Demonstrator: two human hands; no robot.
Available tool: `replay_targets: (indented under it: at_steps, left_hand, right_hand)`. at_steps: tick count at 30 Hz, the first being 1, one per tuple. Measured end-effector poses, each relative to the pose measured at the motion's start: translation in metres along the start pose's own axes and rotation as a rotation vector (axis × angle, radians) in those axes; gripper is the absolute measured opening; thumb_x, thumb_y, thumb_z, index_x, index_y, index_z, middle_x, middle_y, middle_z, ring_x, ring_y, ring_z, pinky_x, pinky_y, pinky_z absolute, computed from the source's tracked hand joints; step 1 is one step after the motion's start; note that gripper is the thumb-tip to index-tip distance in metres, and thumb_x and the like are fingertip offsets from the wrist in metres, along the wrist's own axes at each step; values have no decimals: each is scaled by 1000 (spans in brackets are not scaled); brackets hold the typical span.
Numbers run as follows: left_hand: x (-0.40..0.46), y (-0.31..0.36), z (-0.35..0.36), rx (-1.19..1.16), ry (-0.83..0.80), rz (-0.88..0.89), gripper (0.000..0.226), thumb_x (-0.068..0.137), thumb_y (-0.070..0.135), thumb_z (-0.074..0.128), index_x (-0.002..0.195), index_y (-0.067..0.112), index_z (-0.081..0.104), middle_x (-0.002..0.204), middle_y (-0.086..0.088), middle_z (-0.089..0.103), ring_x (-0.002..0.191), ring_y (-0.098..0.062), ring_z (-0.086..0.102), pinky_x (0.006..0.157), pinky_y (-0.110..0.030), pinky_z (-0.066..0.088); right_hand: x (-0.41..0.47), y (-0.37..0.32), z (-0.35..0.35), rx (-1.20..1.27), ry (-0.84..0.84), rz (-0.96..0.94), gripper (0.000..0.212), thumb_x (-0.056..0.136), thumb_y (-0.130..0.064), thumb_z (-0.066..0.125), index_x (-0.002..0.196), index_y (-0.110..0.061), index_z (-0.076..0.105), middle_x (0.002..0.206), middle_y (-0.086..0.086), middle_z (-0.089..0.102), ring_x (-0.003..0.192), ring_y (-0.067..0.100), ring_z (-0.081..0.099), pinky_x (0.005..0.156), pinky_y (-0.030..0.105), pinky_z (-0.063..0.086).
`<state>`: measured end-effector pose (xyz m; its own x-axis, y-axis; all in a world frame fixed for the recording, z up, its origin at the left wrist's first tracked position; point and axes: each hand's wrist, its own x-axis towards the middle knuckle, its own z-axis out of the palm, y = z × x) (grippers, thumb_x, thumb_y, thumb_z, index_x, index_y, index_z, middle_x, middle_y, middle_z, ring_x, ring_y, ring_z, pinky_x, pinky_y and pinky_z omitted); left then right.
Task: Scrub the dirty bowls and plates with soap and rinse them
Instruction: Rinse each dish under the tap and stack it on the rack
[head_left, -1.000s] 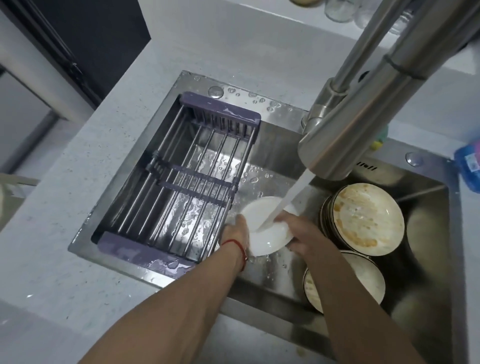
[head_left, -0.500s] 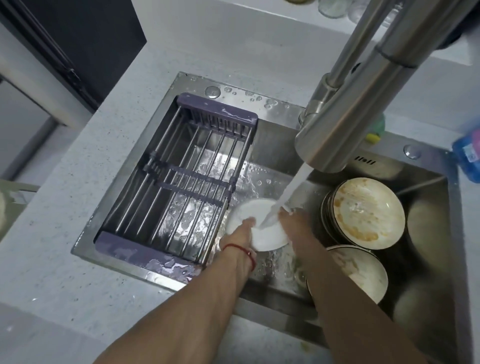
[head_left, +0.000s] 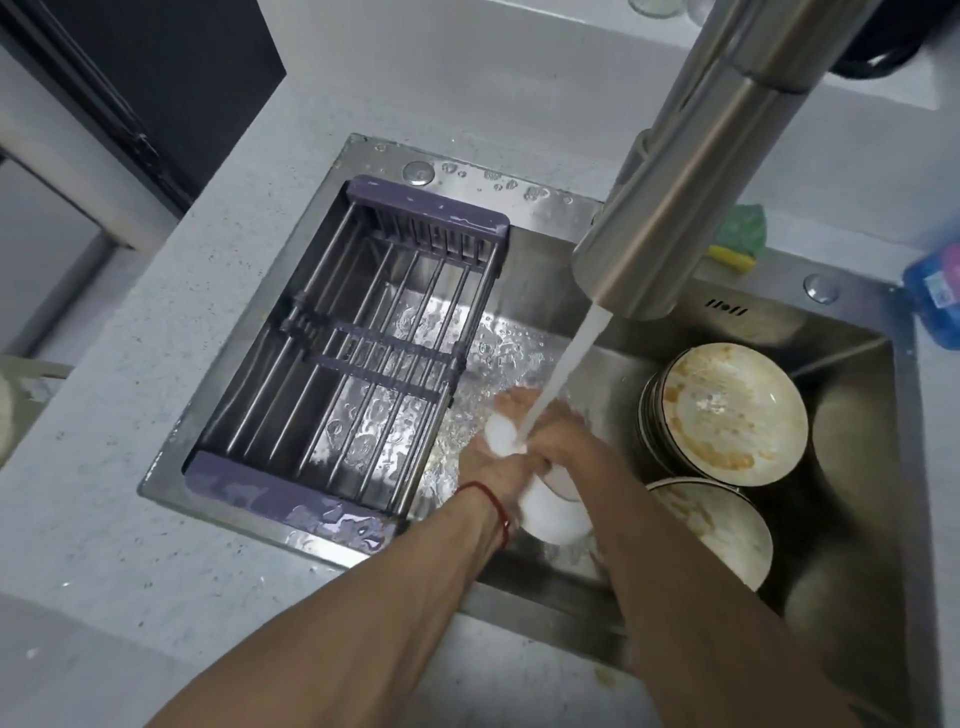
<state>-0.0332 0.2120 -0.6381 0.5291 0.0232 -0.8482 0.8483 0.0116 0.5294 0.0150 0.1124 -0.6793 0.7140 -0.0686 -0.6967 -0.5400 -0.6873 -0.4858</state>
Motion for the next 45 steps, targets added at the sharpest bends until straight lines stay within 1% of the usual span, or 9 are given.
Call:
replay_targets:
  at_steps: [7,12,17,20,23,29,37,40,45]
  left_hand:
    - [4,-6,-6,-110,6,-33,64,67,-8,82,124,15,64,103,-12,76,97,-35,73,82,-53,63]
    - [19,-5,-12,-304,50,-120,64,72,27,93,126,12,61,114,-15,72,102,-41,70,69,-56,63]
    - [29,9,-1,152,187,-15,73,95,65,57,148,17,43,132,-15,60,112,-37,64,98,-52,56]
    - [33,14,13,248,2,-24,75,99,73,28,162,33,23,150,-21,50,127,-42,57,103,-60,51]
    - [27,22,13,-141,-260,-185,94,83,95,27,115,17,70,102,-12,74,99,-33,71,80,-51,61]
    - [42,14,-2,-110,24,-99,67,102,66,38,114,7,68,99,-18,78,90,-36,77,86,-55,62]
    - [22,-1,9,-230,-197,-78,70,102,70,23,142,24,58,120,-9,75,110,-29,72,86,-50,62]
    - [16,10,6,-278,-220,-62,74,105,66,21,152,15,47,149,-9,57,141,-24,52,120,-37,39]
    - [52,-4,-4,-186,-33,-86,111,62,102,45,133,20,64,123,-14,73,102,-37,75,90,-56,61]
  right_hand:
    - [-2,-2,1,-85,83,121,43,100,-47,45,130,-23,65,138,4,60,124,28,54,110,46,38]
    - [-21,53,-26,553,115,421,76,85,-78,56,125,-14,65,117,10,71,105,31,67,94,40,52]
    - [-51,56,-30,1189,139,203,45,96,-35,69,128,-3,63,115,15,75,104,35,72,86,51,59]
    - [-64,29,-22,684,352,-35,37,96,-34,70,124,-11,65,112,4,72,95,22,70,78,37,60]
    - [-84,14,-11,151,375,-290,25,97,-23,67,122,-19,63,104,-4,66,84,9,60,65,16,42]
    - [-96,45,6,-258,184,-600,25,102,-30,58,117,-11,56,117,10,67,101,30,64,82,38,50]
    - [-44,31,-2,-523,123,-218,69,107,-55,18,161,-27,-16,166,2,-26,154,27,-24,126,55,-7]
    - [-66,11,7,-542,-19,-404,59,111,-42,19,161,-36,-11,168,-3,-16,154,20,-22,126,52,-11]
    - [-84,55,-13,-700,93,-266,64,108,-54,12,163,-27,-3,169,4,-18,156,26,-17,128,49,1]
